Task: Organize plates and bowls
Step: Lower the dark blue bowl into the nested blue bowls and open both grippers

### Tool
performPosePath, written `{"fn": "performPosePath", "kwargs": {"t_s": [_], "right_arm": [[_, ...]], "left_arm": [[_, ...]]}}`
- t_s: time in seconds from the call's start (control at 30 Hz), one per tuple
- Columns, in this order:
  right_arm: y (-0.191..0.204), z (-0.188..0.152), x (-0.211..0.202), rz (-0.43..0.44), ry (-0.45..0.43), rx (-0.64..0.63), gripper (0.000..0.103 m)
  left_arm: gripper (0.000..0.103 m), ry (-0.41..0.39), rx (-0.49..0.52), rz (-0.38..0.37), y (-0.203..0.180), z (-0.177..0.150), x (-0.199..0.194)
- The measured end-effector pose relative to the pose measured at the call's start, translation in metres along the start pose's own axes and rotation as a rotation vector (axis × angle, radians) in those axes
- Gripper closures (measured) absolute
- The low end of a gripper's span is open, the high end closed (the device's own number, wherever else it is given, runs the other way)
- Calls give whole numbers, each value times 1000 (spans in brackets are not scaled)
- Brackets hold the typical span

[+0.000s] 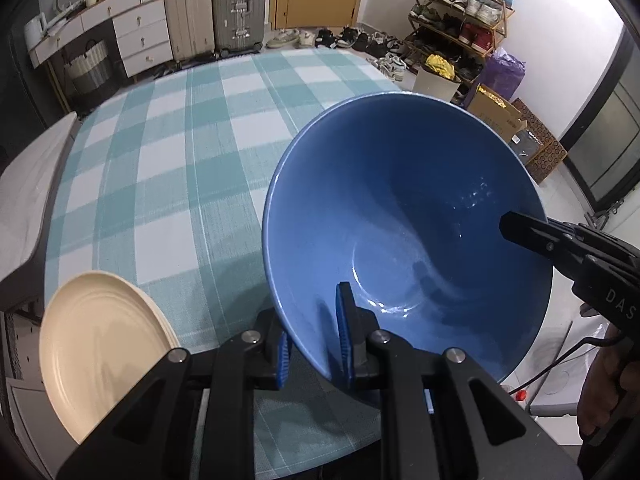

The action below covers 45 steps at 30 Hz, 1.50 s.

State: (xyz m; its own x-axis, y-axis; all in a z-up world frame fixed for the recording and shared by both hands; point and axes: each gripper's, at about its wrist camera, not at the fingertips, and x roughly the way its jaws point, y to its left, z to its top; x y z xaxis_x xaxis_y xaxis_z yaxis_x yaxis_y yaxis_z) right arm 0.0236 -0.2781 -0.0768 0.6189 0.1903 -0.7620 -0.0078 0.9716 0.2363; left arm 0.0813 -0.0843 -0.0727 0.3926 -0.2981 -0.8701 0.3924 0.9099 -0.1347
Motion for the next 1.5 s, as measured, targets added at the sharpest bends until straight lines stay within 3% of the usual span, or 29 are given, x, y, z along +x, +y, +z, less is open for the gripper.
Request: {"fn": "performPosePath", "kwargs": {"t_s": [0.13, 0.57, 0.67, 0.83, 1.0, 1.2, 1.5], "right_arm": [[1, -5, 2, -11, -3, -17, 91], [9, -13, 10, -90, -11, -86, 91], [13, -16, 15, -139, -20, -133, 90], [9, -20, 23, -163, -15, -143, 89], [6, -21, 25, -155, -25, -146, 89], [1, -22, 25, -127, -52, -157, 89], [-4, -18, 30, -174, -72, -147, 89]], "left_arm": [[86, 3, -13, -16, 2, -6, 4], [86, -32, 13, 52, -6, -11, 11], [80, -49, 41, 79, -12, -14, 13], [78, -58, 15, 55, -8, -16, 15], [78, -82, 36, 74, -11, -17, 18], [74, -119, -3, 40, -7, -23, 21], [69, -119, 0, 7, -8, -26, 27]]}}
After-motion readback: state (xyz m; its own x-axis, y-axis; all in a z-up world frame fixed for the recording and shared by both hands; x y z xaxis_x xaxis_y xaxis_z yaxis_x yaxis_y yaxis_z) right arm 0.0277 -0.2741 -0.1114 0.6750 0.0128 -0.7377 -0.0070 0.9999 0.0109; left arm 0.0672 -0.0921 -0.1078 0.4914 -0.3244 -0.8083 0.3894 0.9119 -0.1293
